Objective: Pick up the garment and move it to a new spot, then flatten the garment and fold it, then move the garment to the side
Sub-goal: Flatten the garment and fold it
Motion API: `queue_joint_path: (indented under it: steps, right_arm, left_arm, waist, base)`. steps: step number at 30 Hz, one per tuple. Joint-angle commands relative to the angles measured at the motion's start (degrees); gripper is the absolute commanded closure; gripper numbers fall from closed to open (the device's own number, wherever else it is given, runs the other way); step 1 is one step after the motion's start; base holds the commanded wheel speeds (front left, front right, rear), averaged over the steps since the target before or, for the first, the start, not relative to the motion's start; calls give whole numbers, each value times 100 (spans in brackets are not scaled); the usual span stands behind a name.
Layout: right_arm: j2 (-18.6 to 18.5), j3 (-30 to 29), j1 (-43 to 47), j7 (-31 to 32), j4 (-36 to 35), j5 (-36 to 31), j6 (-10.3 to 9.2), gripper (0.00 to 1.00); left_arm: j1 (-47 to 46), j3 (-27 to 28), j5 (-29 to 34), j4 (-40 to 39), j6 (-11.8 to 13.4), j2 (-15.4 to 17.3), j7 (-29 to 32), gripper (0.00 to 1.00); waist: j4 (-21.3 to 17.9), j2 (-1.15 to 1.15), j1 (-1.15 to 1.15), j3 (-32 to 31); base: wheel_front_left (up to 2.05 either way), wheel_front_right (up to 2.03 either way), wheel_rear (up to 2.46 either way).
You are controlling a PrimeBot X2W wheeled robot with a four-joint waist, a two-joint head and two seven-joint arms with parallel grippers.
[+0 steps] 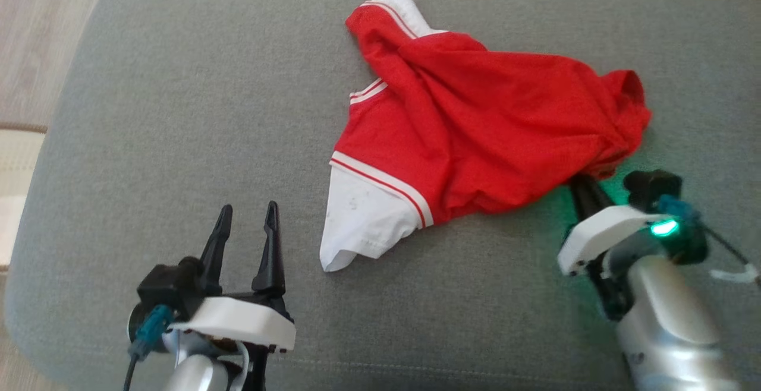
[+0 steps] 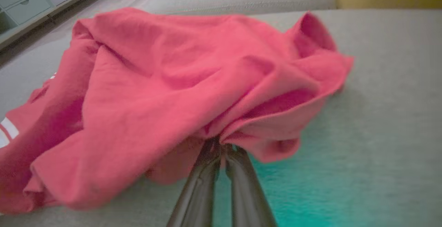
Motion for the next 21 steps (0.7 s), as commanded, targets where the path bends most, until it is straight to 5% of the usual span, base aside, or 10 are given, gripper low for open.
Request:
queue_joint_path:
  steps: [1,9,18,19,21]
  right_arm:
    - [-256,46,48,92,-442,-128,37,100]
    - [-893,-468,399,941,-1963,-353,37,100]
    - [-1412,-699,197,1684,-2195,-571,37,100]
    - [-1456,-728,136,1714,-2141,-594,37,94]
    - [-1543,-795,3,1743,-2011,-655,37,50]
  left_arm:
    - [-30,160,-49,-145,20,12,-67,0]
    - [-44,155,-40,-195,24,-12,-86,0]
    - [-194,133,-2,-193,9,30,-87,0]
    - [-201,130,-1,-190,11,35,-86,0]
    - [-213,126,1,-183,16,45,-82,0]
  waist:
    - [-110,0,0,-89]
    - [-380,0,0,-15]
    - [-416,0,0,115]
    - [-413,0,0,122]
    - [-403,0,0,130]
  base:
    - [0,0,0]
    - [0,0,0]
    - [0,0,0]
    - [0,0,0]
    - [0,0,0]
